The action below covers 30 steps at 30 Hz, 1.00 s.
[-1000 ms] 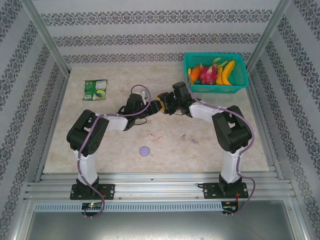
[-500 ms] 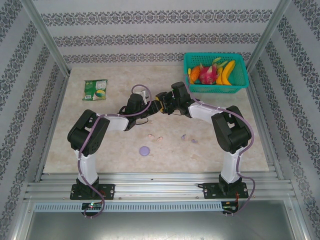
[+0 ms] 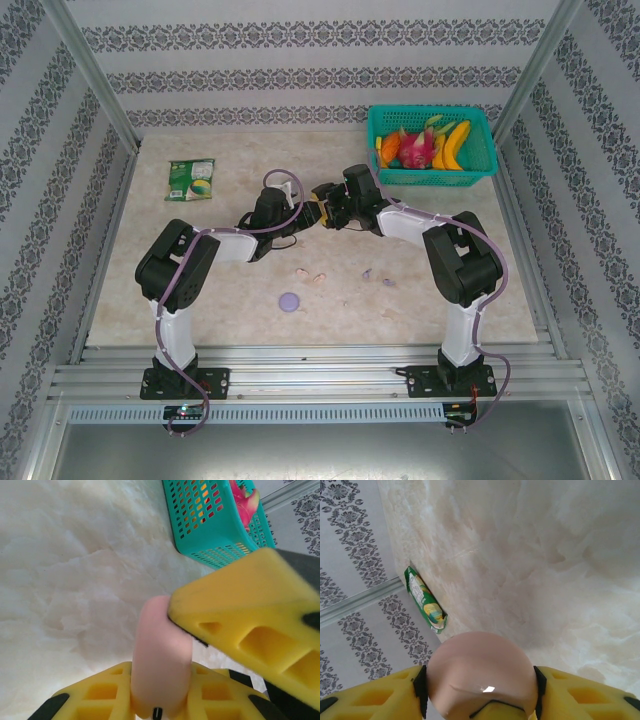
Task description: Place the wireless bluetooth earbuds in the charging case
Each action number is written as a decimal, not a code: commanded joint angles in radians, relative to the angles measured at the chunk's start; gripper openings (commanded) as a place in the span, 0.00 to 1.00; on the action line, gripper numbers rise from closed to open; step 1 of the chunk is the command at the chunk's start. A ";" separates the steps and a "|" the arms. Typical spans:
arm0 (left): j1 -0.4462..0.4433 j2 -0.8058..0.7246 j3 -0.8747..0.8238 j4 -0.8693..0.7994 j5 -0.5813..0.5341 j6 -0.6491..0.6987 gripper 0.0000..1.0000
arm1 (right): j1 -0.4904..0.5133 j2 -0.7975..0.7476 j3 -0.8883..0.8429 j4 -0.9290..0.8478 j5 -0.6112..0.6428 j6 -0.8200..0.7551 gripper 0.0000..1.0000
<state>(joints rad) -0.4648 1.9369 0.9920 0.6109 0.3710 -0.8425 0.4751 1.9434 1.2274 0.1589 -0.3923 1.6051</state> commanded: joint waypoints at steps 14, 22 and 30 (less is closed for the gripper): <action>0.037 -0.121 0.026 -0.117 0.207 0.100 0.00 | -0.142 -0.248 -0.193 -0.044 -0.069 -0.258 0.77; 0.083 -0.193 0.057 -0.209 0.489 0.133 0.00 | -0.170 -0.366 -0.282 -0.001 -0.132 -0.735 0.77; 0.084 -0.234 0.082 -0.318 0.553 0.197 0.00 | -0.167 -0.381 -0.300 0.066 -0.253 -0.836 0.76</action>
<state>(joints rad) -0.3840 1.7287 1.0489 0.3489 0.8631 -0.6975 0.2989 1.5826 0.9405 0.1719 -0.5747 0.8593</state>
